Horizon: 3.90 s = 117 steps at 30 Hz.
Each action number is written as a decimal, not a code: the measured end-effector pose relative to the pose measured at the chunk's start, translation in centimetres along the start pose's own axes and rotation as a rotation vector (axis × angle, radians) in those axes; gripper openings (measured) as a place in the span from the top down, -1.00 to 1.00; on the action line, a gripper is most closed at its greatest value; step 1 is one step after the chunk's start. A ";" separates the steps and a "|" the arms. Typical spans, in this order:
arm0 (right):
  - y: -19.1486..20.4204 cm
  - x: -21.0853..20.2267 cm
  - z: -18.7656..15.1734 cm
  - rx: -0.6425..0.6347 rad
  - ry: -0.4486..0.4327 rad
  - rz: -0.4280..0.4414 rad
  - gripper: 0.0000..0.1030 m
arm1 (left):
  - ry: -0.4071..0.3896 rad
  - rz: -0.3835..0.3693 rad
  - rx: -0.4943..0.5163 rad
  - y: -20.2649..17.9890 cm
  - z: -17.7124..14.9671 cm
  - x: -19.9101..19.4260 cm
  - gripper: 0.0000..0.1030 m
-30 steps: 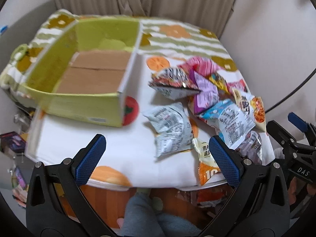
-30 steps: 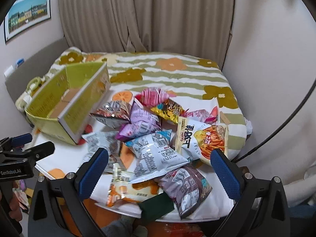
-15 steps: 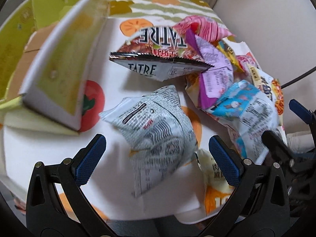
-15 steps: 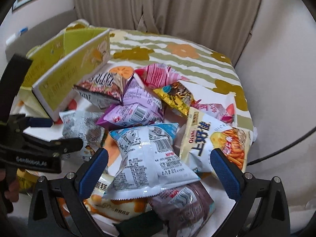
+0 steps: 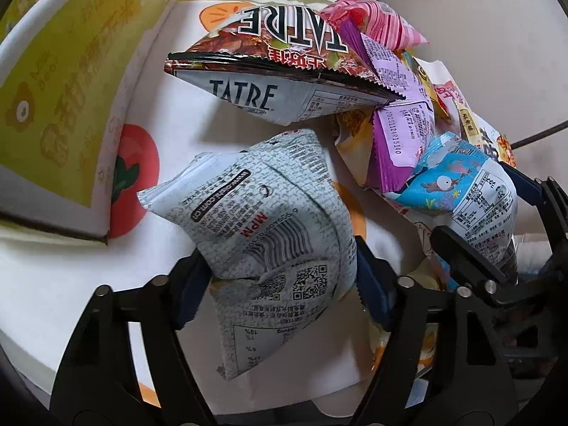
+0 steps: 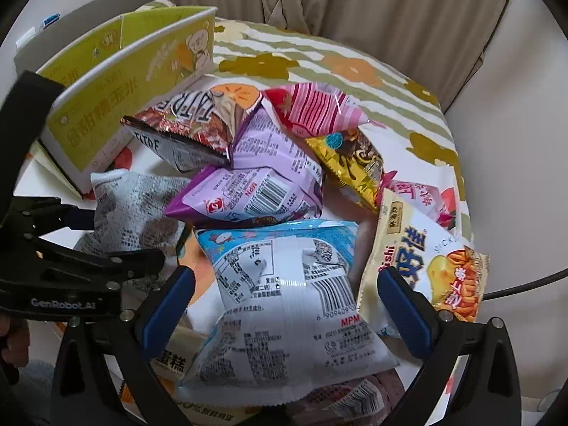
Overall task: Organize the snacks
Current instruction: 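Grasp the silver-grey bag with the left tool while the right tool grasps the blue-white bag, then carry both bags into the yellow-green box and open both tools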
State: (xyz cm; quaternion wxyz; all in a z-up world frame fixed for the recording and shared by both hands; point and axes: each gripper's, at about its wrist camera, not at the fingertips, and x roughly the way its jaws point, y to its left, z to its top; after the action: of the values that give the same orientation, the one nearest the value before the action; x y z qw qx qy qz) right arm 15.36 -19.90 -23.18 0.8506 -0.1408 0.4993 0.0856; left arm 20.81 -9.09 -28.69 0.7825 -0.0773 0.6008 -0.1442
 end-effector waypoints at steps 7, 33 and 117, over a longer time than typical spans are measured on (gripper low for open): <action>-0.4 1.8 -0.2 0.011 0.062 0.017 -0.58 | -0.005 -0.015 -0.018 1.4 -0.1 -0.6 -0.22; -1.3 -7.0 0.4 0.046 -0.140 0.069 -0.26 | -0.238 0.062 0.002 -0.5 -3.4 -12.2 -0.22; 17.8 -7.2 20.1 0.182 -0.213 0.199 -1.00 | -0.365 0.271 0.066 22.5 5.5 -24.5 -0.99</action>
State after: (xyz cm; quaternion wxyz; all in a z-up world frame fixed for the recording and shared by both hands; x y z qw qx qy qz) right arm 23.31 3.46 -10.33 0.8953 -0.0033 0.4235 0.1384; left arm 23.27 19.75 -11.35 0.8924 0.0049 0.4493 -0.0410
